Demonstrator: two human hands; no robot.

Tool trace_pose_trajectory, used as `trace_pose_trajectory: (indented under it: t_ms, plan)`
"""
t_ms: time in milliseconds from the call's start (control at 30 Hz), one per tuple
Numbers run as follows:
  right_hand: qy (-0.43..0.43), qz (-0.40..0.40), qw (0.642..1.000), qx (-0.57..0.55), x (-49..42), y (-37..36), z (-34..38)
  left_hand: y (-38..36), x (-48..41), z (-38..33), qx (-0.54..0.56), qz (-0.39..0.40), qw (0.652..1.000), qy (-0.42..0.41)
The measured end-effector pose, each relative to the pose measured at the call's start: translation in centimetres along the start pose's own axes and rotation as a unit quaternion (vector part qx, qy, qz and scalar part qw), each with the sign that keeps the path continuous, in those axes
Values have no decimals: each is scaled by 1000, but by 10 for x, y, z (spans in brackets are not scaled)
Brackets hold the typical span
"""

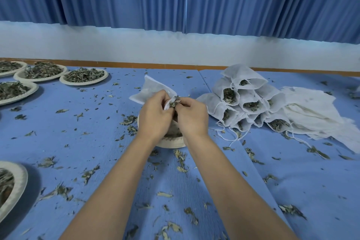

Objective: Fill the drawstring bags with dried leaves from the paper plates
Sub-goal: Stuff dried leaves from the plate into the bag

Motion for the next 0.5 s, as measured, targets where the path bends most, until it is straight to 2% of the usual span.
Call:
trace_pose_trajectory:
  t_ms: [133, 267, 367, 500]
  plan:
    - [-10, -19, 1000, -23, -2, 4, -2, 1, 3, -6, -33, 14, 999, -14]
    - [-35, -48, 994, -94, -6, 10, -8, -3, 3, -12, -10, 66, 998, -16]
    - [-39, -82, 990, -112, -6, 17, -12, -8, 3, -17, -39, 97, 994, -28]
    - [-40, -50, 990, -125, -1, 10, -9, -3, 1, -12, -67, 66, 995, -38]
Point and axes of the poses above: each hand's wrist, its own x-axis away from the middle knuckle, its own y-axis out of the back of the hand, z = x × y, the point moved 4 cm from there along -x, towards the middle knuckle, and after that the axes turned 14 degrees about z, right-handed, at the moved point
